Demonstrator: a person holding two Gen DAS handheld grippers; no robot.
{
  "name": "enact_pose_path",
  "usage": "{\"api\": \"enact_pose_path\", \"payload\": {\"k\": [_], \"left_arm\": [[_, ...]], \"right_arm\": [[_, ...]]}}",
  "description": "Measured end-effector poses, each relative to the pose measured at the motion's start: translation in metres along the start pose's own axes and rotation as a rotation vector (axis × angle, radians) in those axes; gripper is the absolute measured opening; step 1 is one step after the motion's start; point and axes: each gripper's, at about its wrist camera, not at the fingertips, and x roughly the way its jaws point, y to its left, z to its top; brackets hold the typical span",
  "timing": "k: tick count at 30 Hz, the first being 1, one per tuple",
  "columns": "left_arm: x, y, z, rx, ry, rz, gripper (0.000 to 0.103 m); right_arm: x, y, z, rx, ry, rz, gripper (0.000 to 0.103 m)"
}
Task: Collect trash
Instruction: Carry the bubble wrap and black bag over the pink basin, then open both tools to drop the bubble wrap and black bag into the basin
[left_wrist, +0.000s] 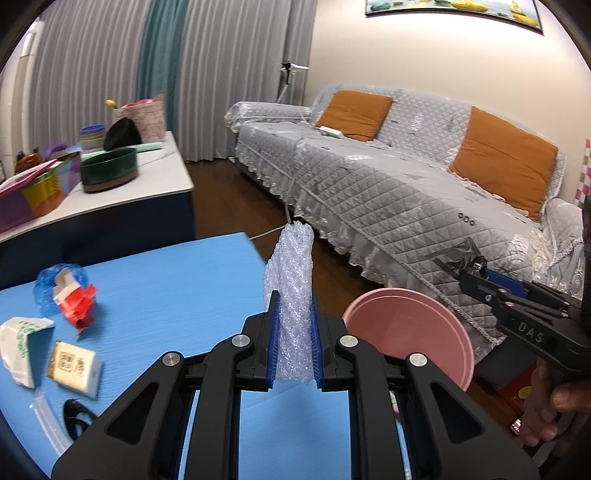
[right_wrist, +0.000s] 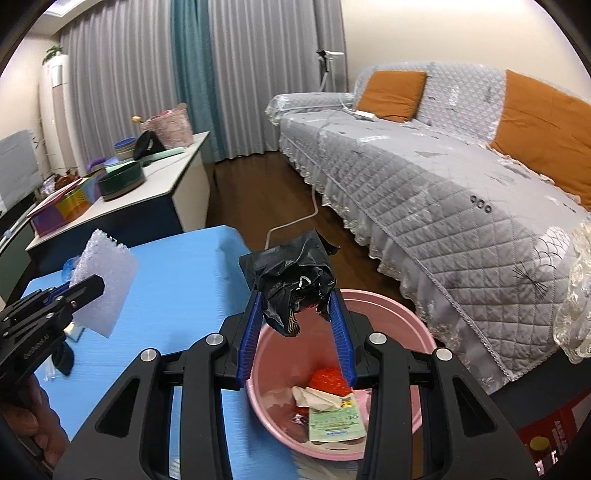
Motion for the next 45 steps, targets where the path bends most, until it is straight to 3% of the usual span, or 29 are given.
{"api": "enact_pose_path", "payload": {"k": [11,27,28,31,32,37,45], "left_arm": [[0.023,-0.048,0.001,0.045,0.022,-0.093,0.014],[0.054,-0.09,0.003,0.08,0.083,-0.177,0.015],[0.057,-0.093,0.003,0.083,0.098,-0.194,0.016],[0.063,-0.094,0.001,0.077,0.133,-0.209,0.039],[0.063,-0.093,-0.001,0.07,0.132,-0.208,0.042],[0.062,-0.085,0.002,0.029,0.135,-0.222,0.042],[0.038,-0.071,0.008,0.028,0.089,-0.19,0.042]], "right_arm": [[0.003,-0.032,-0.004,0.039,0.011,-0.054,0.037],[0.008,-0.066,-0.013,0.083,0.039,-0.114,0.038],[0.009,-0.067,-0.014,0.084,0.045,-0.114,0.038],[0.014,-0.07,-0.016,0.094,0.077,-0.13,0.042],[0.016,-0.072,-0.016,0.104,0.087,-0.138,0.045],[0.017,-0.083,-0.017,0.164,0.105,-0.153,0.058],[0.006,-0.071,-0.007,0.176,0.035,-0.145,0.058]]}}
